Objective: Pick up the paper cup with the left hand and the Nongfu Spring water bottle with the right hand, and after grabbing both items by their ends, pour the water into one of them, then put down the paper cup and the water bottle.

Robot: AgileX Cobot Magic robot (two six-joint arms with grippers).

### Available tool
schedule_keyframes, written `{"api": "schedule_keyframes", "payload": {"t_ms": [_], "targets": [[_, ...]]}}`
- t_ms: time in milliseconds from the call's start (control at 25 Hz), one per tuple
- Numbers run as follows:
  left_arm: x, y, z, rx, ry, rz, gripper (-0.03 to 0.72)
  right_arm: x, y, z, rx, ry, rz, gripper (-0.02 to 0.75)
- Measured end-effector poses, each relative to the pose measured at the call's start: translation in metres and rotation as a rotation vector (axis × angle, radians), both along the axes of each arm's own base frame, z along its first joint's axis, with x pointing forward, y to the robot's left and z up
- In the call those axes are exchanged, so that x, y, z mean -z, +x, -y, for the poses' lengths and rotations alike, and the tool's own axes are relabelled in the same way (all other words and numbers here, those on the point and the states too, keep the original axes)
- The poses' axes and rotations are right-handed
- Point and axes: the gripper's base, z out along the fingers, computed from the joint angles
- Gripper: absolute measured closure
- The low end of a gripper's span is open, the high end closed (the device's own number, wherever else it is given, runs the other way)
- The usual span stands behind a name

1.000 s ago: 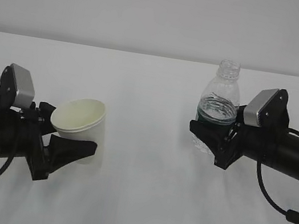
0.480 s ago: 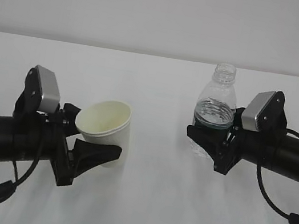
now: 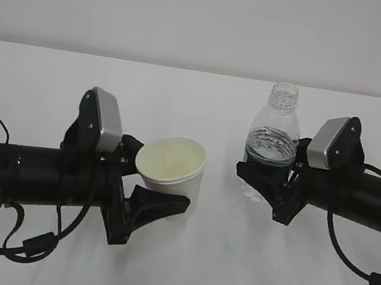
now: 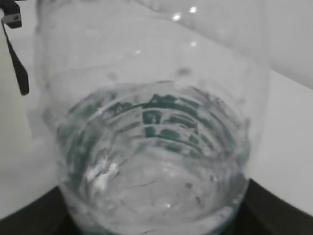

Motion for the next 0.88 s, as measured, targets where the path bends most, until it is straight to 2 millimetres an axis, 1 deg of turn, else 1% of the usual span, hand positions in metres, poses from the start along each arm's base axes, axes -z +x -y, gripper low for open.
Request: {"api": "schedule_keyframes", "payload": {"t_ms": [160, 320, 560, 880], "targets": [[0.012, -0.003, 0.005, 0.017, 0.021, -0.034, 0.184, 0.0, 0.0, 0.0, -0.001, 0.0, 0.002, 0.271], [0.017, -0.003, 0.004, 0.011, 0.036, -0.05, 0.184, -0.001, 0.0, 0.0, -0.005, 0.007, 0.007, 0.271], [0.018, 0.002, 0.005, 0.004, 0.078, -0.038, 0.184, -0.002, 0.0, -0.001, -0.005, 0.018, -0.001, 0.271], [0.017, 0.006, 0.008, 0.047, 0.115, 0.014, 0.185, -0.005, 0.003, -0.003, -0.041, 0.015, 0.009, 0.271]]}}
